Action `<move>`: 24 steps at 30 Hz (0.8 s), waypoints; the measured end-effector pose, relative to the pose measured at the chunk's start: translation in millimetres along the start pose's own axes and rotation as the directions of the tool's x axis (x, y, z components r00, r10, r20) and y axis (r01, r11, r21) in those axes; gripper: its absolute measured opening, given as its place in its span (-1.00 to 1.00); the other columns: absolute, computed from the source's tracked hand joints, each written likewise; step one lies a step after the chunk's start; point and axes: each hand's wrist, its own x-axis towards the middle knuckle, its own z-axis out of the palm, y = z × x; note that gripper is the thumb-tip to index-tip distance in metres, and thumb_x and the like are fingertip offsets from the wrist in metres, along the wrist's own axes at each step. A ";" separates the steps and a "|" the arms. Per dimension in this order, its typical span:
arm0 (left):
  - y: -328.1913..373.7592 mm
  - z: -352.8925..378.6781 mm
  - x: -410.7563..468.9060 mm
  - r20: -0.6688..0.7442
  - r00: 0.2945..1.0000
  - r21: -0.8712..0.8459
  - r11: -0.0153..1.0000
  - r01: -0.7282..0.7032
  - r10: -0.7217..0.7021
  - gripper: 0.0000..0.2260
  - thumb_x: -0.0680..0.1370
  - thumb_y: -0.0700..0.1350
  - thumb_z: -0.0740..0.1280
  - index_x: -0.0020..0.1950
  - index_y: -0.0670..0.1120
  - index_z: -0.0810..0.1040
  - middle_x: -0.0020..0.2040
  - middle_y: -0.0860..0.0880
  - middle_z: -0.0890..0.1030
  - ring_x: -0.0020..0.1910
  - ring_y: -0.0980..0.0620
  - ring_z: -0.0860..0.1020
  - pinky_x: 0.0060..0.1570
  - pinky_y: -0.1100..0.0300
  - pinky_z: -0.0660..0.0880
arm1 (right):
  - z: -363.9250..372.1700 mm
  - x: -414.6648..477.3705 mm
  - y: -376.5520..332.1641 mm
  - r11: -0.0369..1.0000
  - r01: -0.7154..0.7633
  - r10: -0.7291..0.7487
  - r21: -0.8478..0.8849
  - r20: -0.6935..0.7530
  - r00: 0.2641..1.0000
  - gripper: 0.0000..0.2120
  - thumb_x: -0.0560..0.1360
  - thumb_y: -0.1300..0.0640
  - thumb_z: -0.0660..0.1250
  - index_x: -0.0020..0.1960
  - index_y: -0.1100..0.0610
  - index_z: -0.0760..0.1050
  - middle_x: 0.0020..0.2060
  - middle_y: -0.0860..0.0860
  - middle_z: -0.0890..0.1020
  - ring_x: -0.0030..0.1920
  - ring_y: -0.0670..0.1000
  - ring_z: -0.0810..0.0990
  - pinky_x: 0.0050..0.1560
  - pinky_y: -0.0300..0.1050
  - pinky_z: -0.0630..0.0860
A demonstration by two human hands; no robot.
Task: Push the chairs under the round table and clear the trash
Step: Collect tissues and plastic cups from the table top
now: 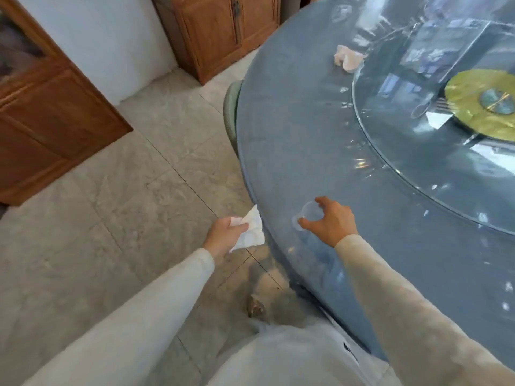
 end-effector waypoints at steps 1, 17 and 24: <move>9.9 -14.3 7.6 0.010 1.000 0.045 0.999 -0.015 0.014 -0.79 0.60 -0.13 0.40 0.23 -0.08 0.55 0.13 -0.06 0.62 0.10 -0.06 0.58 0.02 0.16 0.47 | 0.2 2.6 -5.1 1.000 -0.008 0.008 -0.002 -0.005 1.000 -0.27 0.41 -0.19 0.50 0.47 0.07 0.40 0.34 0.04 0.57 0.34 0.18 0.50 0.35 -0.01 0.37; 154.5 29.8 198.8 0.138 0.990 -0.050 0.998 0.040 -0.033 -0.78 0.57 -0.20 0.43 0.21 -0.20 0.63 0.05 -0.09 0.71 -0.01 -0.07 0.67 -0.05 0.14 0.57 | -46.0 201.4 -49.1 0.968 -0.189 0.213 0.166 -0.140 0.967 -0.29 0.42 -0.08 0.49 0.49 0.05 0.36 0.38 0.08 0.51 0.36 0.19 0.46 0.33 0.00 0.35; 212.7 67.3 258.9 0.200 0.975 -0.109 0.987 0.121 -0.098 -0.65 0.51 -0.09 0.48 0.26 -0.15 0.60 0.13 -0.13 0.70 0.12 -0.13 0.67 0.11 0.00 0.58 | -57.9 259.4 -62.1 0.908 -0.284 0.355 0.309 -0.205 0.912 -0.33 0.46 -0.01 0.43 0.51 0.03 0.30 0.37 0.09 0.47 0.34 0.22 0.43 0.25 0.07 0.41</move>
